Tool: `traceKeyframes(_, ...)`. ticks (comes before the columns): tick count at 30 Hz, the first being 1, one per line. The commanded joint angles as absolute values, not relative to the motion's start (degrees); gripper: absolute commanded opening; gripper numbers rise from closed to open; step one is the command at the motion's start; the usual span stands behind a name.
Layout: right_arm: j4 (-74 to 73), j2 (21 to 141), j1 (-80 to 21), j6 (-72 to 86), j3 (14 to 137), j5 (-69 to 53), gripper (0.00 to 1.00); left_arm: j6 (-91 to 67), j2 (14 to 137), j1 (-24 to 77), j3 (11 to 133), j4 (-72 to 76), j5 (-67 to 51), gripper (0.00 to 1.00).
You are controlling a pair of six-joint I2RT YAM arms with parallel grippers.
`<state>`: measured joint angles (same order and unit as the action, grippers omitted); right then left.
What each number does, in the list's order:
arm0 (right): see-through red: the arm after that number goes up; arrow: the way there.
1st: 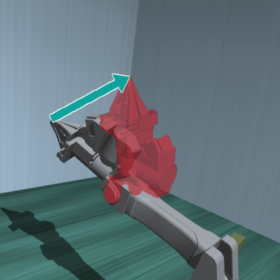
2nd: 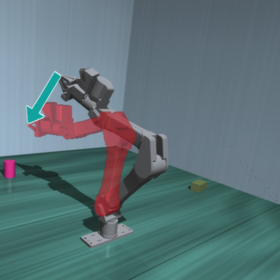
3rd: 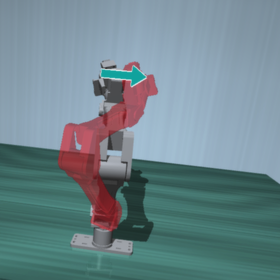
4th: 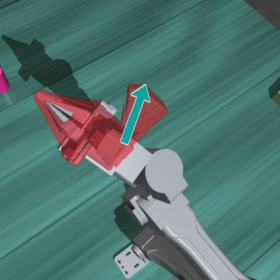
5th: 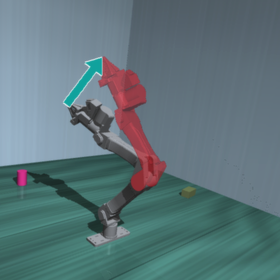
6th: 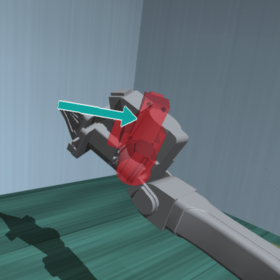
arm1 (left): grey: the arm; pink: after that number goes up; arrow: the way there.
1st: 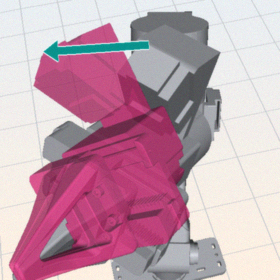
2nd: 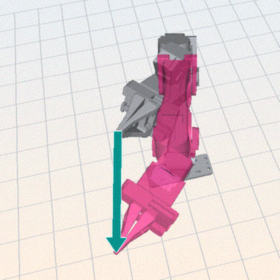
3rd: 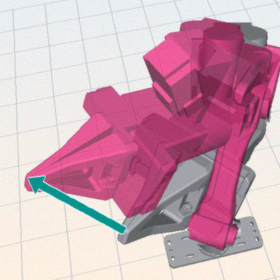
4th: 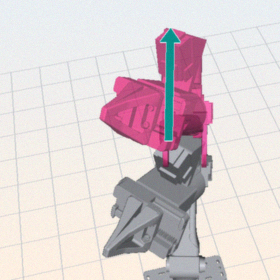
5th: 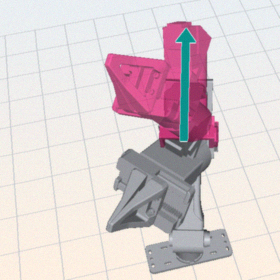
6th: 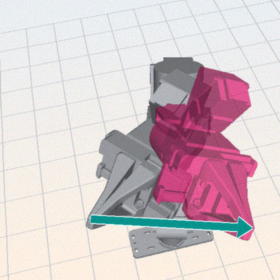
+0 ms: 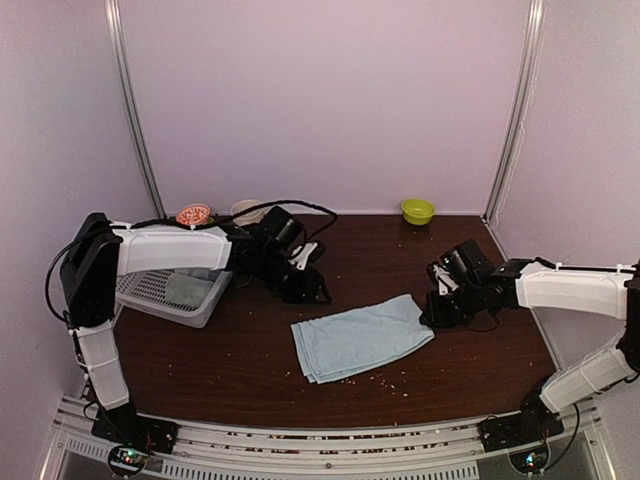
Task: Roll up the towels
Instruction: Roll the towel at the center of the board.
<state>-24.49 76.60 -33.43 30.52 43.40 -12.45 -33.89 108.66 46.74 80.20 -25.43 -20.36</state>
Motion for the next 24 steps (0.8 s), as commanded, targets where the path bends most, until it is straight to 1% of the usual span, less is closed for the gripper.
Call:
traceKeyframes(1, -25.7, 78.6, -37.5, 26.7, 46.5, -8.9, 0.0, -35.2, 111.3, 48.6, 81.7, -24.6, -22.9, 0.42)
traceKeyframes(16, -20.7, 81.8, -45.5, 26.2, 46.7, -10.6, 0.0, -35.6, 114.8, 48.9, 76.5, -23.6, -23.7, 0.35)
traceKeyframes(20, -19.5, 82.1, -46.6, 26.0, 46.5, -11.8, 0.0, -36.0, 115.9, 48.9, 75.8, -23.6, -23.2, 0.31)
traceKeyframes(24, -18.9, 83.5, -48.1, 25.3, 47.0, -12.9, 0.0, -36.4, 116.2, 48.9, 74.8, -23.6, -22.2, 0.22)
